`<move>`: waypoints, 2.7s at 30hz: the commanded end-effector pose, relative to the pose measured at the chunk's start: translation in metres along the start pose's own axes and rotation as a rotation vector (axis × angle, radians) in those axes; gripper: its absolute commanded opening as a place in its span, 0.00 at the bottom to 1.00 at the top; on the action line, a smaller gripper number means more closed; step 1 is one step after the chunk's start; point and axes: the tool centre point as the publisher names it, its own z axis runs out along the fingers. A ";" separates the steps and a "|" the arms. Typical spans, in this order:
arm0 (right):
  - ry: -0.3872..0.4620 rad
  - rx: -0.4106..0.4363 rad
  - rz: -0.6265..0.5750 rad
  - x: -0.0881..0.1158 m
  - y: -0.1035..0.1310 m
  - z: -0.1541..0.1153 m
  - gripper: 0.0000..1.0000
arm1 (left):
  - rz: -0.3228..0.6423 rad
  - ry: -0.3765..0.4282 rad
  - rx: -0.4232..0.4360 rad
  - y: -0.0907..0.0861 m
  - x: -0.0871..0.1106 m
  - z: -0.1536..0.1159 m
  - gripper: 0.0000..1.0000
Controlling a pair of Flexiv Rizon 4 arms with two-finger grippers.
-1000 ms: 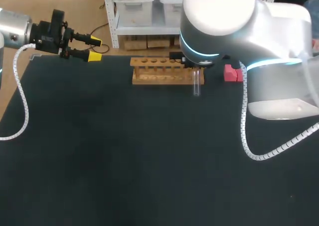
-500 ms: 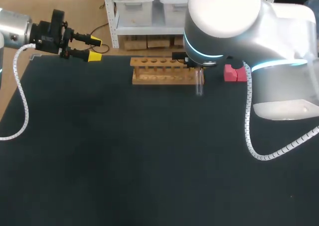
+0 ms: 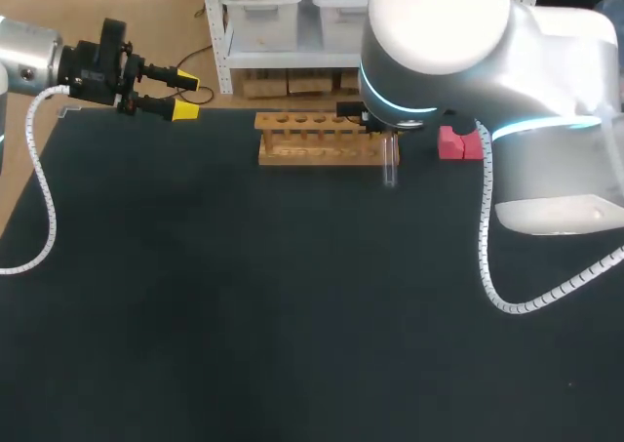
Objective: Grasp the test tube, adjust it, and insert it.
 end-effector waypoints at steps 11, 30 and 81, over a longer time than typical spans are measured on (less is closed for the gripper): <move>-0.005 -0.001 0.001 0.001 0.000 0.001 0.00 | 0.002 -0.001 0.001 0.001 0.001 0.000 1.00; -0.005 -0.001 0.001 0.001 0.000 0.001 0.00 | 0.002 -0.001 0.001 0.001 0.001 0.000 1.00; 0.116 0.044 -0.022 -0.010 0.039 0.103 0.00 | 0.002 -0.001 0.001 0.001 0.001 0.000 1.00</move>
